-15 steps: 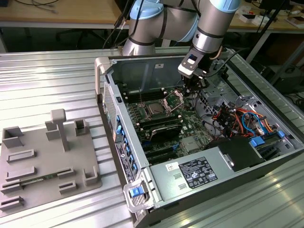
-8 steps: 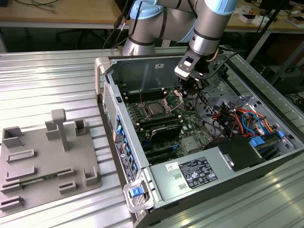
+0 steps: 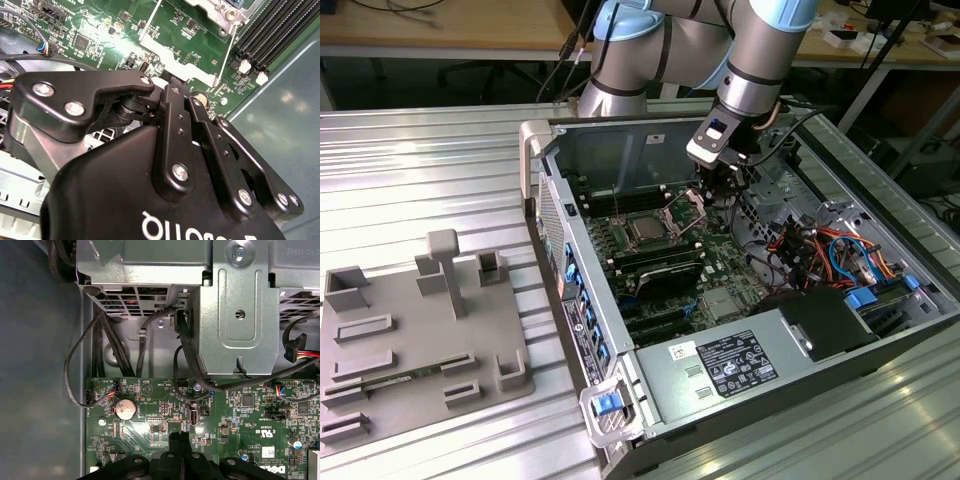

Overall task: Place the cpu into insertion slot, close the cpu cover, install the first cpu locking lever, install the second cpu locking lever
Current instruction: 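Close the cpu cover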

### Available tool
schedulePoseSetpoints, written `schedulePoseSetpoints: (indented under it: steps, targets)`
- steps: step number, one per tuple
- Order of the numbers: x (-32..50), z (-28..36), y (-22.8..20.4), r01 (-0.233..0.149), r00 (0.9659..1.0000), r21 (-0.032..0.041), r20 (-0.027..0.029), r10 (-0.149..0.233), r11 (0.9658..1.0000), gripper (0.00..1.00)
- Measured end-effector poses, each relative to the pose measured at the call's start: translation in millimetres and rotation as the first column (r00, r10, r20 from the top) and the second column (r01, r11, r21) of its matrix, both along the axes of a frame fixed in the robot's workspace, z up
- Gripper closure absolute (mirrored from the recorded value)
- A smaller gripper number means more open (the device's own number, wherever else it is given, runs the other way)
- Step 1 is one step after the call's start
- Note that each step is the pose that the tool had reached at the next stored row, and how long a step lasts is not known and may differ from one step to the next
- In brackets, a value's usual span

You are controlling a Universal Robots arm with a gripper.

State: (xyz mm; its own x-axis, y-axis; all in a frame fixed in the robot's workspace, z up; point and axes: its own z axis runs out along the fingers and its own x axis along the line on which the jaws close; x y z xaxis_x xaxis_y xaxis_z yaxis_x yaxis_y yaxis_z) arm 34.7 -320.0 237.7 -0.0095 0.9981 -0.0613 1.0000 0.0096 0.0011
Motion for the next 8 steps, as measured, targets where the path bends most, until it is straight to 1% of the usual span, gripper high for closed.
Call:
schedulePoseSetpoints:
  steps: [8]
  targets:
    - [-1.7, 0.0, 0.0, 0.000, 1.0000, 0.0000, 0.0000, 0.000, 1.0000, 0.89]
